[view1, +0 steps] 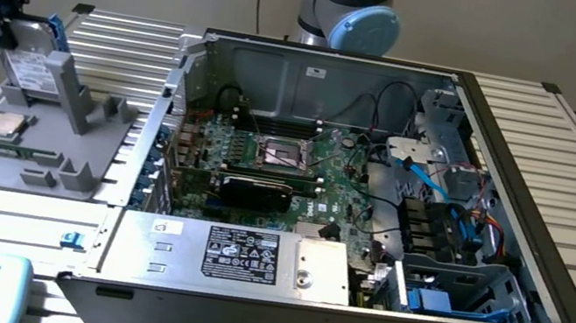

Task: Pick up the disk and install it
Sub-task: 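Pick up the disk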

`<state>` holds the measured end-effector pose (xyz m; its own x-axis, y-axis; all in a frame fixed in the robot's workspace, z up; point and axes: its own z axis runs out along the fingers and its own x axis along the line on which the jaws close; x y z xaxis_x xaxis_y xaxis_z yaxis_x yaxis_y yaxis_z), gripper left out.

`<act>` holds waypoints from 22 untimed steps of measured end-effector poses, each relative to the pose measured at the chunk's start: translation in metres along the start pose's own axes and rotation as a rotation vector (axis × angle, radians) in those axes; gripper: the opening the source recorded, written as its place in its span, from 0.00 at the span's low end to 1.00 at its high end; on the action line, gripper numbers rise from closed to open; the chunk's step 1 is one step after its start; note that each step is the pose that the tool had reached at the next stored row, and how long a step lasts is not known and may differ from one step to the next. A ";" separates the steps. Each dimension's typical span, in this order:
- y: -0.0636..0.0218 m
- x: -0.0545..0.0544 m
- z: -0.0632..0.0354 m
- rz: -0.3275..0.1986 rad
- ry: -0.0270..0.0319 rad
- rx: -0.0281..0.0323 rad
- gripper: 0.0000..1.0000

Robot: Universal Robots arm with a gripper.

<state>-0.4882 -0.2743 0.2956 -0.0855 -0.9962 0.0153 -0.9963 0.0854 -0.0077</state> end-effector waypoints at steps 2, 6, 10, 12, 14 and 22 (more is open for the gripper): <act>-0.0001 0.000 -0.0067 0.000 -0.0002 0.0032 0.37; -0.0002 0.000 -0.0209 0.000 -0.0006 0.0071 0.37; -0.0003 0.001 -0.0354 0.000 -0.0008 0.0096 0.37; -0.0003 0.001 -0.0420 0.000 -0.0008 0.0099 0.37; -0.0004 0.001 -0.0501 0.000 -0.0009 0.0106 0.37; -0.0048 0.001 -0.0865 0.000 -0.0009 0.0113 0.37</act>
<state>-0.4841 -0.2743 0.3821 -0.0857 -0.9962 0.0143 -0.9962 0.0854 -0.0190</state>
